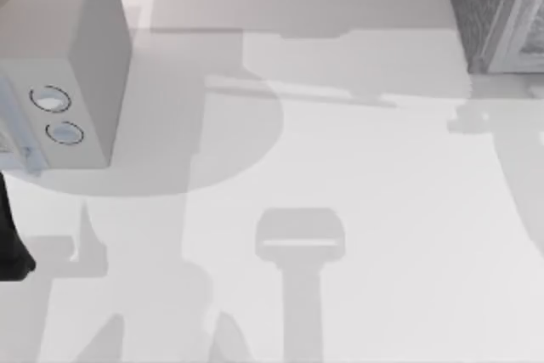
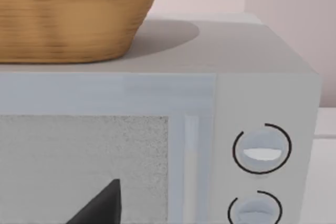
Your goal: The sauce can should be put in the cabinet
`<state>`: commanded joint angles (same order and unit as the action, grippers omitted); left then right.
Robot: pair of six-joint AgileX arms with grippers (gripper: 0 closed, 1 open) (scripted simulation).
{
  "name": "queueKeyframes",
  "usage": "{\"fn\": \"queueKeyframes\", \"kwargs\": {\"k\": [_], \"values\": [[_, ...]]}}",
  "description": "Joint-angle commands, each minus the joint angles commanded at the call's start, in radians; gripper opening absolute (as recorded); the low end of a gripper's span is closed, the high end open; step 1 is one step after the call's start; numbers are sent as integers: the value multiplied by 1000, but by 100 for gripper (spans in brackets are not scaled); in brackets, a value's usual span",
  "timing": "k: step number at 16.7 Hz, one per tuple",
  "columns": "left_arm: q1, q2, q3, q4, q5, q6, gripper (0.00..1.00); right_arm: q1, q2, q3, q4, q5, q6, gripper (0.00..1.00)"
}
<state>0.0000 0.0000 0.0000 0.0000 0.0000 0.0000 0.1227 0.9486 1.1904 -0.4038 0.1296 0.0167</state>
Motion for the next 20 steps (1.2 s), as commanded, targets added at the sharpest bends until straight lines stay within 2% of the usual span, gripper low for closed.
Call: {"fn": "queueKeyframes", "kwargs": {"k": [5,9,20], "values": [[0,0,0,0,0,0,100,39,270,405,-98,43,4,0],[0,0,0,0,0,0,100,59,387,617,-126,64,3,0],[0,0,0,0,0,0,100,60,432,701,-116,69,0,0]]}}
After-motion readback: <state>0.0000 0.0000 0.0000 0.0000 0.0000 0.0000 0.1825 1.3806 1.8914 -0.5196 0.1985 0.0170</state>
